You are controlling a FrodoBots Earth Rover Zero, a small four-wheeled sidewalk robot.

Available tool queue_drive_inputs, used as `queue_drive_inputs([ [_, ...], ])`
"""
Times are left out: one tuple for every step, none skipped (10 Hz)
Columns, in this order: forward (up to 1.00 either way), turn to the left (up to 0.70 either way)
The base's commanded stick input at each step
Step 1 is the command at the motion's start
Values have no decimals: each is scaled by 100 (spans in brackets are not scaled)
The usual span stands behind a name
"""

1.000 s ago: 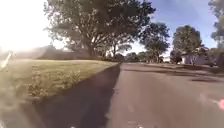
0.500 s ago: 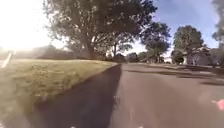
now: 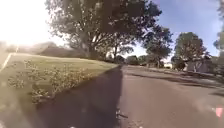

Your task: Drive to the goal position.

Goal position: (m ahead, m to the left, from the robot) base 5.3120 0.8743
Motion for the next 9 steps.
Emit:
queue_drive_inputs([
  [100,0],
  [100,0],
  [100,0],
  [100,0],
  [100,0],
  [100,0],
  [100,0],
  [100,0],
  [100,0],
])
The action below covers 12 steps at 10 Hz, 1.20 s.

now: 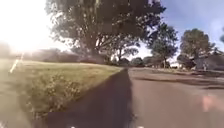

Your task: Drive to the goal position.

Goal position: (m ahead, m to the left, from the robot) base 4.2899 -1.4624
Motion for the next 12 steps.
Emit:
queue_drive_inputs([
  [100,0],
  [100,0],
  [100,0],
  [100,0],
  [100,0],
  [100,0],
  [100,0],
  [100,0],
  [100,0],
  [100,0],
  [100,0],
  [100,0],
])
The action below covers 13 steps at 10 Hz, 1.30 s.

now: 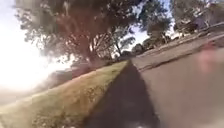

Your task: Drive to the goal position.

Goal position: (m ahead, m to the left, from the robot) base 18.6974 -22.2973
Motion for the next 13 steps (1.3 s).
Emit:
queue_drive_inputs([
  [99,0],
  [96,0],
  [94,0],
  [94,0],
  [93,0],
  [94,0],
  [94,0],
  [93,0],
  [89,0],
  [81,0],
  [80,0],
  [81,0],
  [80,0],
])
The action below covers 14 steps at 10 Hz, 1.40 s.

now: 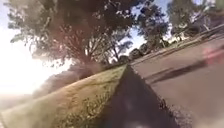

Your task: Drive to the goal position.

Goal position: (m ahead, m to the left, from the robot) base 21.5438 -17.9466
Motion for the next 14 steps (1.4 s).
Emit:
queue_drive_inputs([
  [81,0],
  [81,0],
  [80,0],
  [80,0],
  [80,0],
  [81,0],
  [82,0],
  [83,0],
  [84,0],
  [84,0],
  [84,0],
  [84,0],
  [84,0],
  [84,0],
])
